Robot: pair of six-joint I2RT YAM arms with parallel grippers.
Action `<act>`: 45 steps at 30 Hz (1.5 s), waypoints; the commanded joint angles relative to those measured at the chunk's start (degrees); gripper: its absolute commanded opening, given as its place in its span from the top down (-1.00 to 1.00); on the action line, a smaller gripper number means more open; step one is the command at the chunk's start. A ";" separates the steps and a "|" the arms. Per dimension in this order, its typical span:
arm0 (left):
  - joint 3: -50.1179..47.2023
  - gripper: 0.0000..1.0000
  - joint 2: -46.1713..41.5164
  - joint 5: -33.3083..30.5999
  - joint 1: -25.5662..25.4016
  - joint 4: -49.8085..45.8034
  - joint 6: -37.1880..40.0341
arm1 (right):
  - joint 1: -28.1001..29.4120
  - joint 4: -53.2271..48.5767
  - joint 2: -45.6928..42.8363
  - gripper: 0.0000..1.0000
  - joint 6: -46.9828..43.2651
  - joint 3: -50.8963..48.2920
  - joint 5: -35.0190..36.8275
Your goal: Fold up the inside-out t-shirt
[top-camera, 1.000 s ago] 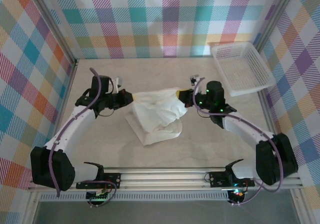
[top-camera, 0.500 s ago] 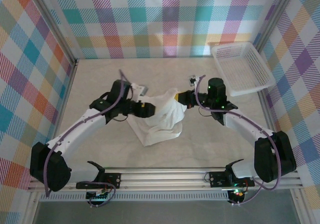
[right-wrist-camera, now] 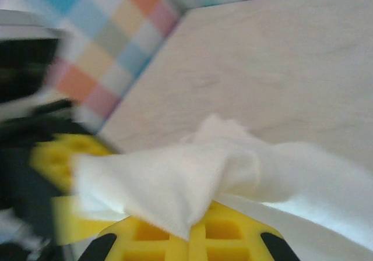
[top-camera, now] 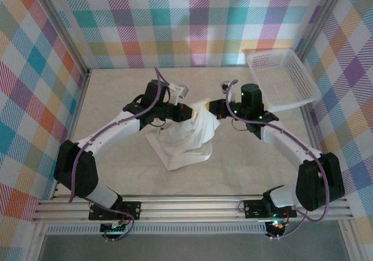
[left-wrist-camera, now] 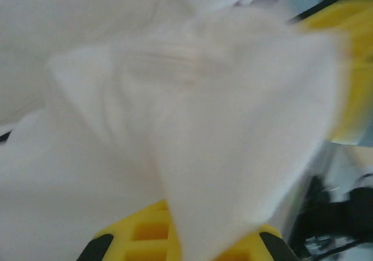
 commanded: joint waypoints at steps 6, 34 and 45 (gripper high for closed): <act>-1.07 1.00 -8.85 6.87 1.01 3.07 -9.88 | -2.52 -4.36 9.00 0.59 3.38 8.64 2.10; -1.99 1.00 -7.62 2.32 3.05 2.46 -11.36 | 14.32 -4.95 -8.35 1.00 12.46 -4.90 10.40; -4.31 0.94 -5.40 3.75 11.65 -1.00 -3.19 | 8.33 22.35 -11.84 1.00 27.85 -2.49 -25.54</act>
